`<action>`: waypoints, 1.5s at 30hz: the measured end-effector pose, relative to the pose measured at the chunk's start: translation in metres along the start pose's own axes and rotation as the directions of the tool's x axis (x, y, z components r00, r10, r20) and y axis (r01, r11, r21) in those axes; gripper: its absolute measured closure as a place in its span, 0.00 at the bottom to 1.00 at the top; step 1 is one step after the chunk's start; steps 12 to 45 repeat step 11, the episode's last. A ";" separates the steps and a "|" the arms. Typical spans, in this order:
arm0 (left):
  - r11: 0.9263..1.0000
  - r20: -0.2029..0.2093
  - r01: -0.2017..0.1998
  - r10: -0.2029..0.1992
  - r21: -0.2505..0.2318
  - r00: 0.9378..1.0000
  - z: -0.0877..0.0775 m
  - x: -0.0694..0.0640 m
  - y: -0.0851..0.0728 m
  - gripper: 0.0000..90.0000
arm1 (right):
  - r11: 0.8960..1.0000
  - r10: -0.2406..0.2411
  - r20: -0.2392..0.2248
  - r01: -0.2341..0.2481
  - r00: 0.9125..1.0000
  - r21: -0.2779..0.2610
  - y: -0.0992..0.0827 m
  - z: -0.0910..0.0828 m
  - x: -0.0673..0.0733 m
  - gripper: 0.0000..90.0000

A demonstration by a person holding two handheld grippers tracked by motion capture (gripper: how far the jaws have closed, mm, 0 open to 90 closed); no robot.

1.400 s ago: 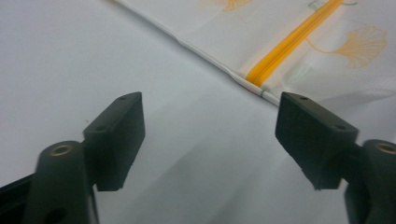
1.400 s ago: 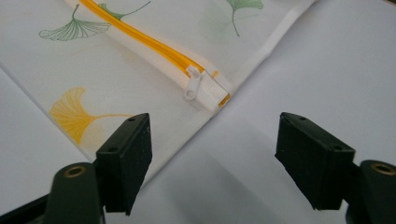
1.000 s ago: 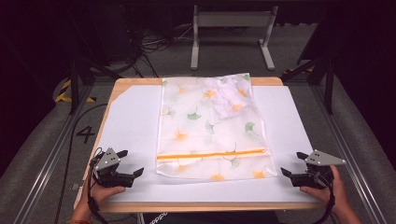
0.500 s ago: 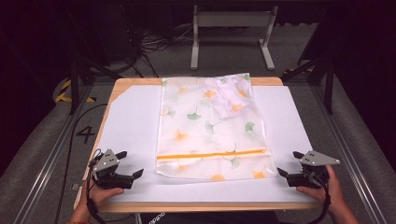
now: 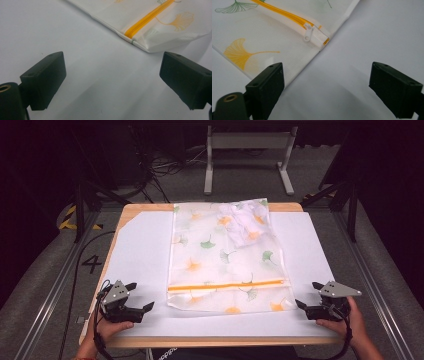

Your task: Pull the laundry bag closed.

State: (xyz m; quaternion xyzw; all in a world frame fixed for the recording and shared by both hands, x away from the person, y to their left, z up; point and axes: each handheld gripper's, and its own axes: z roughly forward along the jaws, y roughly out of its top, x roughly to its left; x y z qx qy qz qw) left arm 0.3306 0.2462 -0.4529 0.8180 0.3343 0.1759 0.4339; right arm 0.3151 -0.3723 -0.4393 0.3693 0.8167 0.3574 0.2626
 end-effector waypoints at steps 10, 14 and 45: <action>1.000 0.002 -0.002 0.002 0.007 1.000 0.002 -0.001 0.000 0.09 | 1.000 -0.004 0.003 0.004 1.000 0.001 0.001 0.001 0.001 0.14; 1.000 0.002 -0.002 0.002 0.007 1.000 0.002 -0.001 0.000 0.09 | 1.000 -0.004 0.005 0.004 1.000 0.000 0.001 0.001 0.001 0.14; 1.000 0.002 -0.002 0.002 0.007 1.000 0.002 -0.001 0.000 0.09 | 1.000 -0.004 0.005 0.004 1.000 0.000 0.001 0.001 0.001 0.14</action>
